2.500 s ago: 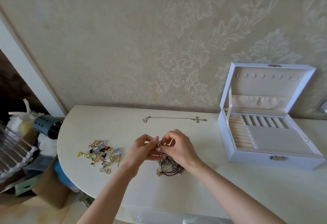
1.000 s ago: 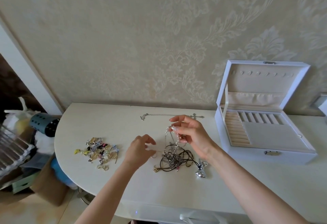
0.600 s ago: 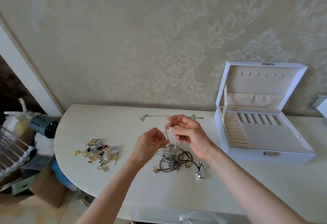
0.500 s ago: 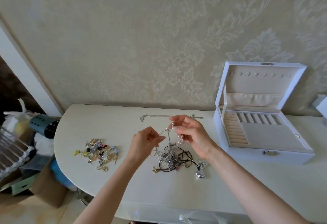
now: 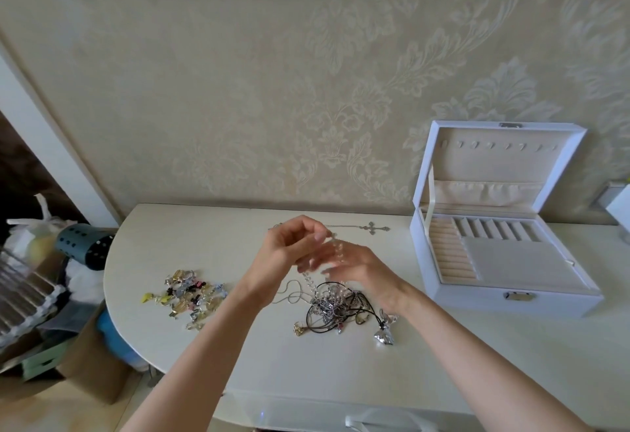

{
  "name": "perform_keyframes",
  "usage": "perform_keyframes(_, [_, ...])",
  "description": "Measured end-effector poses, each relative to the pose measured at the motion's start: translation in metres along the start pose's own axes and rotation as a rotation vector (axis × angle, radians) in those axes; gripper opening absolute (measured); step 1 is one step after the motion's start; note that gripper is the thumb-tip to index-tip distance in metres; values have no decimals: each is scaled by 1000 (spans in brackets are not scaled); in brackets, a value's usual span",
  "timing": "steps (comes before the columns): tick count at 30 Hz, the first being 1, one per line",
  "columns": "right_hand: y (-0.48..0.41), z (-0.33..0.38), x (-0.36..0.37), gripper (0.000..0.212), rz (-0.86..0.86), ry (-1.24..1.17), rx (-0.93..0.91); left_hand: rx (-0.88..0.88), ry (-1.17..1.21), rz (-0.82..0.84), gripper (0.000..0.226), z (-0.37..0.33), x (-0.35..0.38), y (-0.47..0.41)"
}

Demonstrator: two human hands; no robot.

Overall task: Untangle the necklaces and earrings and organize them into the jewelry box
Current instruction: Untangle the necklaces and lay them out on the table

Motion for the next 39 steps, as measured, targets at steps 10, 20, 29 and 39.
perform_keyframes(10, [3,1,-24,10,-122,-231,22,86,385,-354,23,-8,-33,-14])
perform_keyframes(20, [-8,-13,-63,12,-608,-268,8,-29,-17,-605,13,49,-63,-27])
perform_keyframes(29, [-51,-51,-104,19,-916,29,13,-171,-517,-454,9,110,-79,-70])
perform_keyframes(39, [-79,-75,-104,11,-799,686,35,-162,-1076,-321,7,131,-86,-81])
Point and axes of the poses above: each hand's wrist, its own y-axis away from the middle knuckle, its own x-axis out of the palm, z = x × y, the point moved 4 cm from there along -y, towards the middle knuckle, and after that the axes turned 5 degrees about x, right-handed, at the moved point
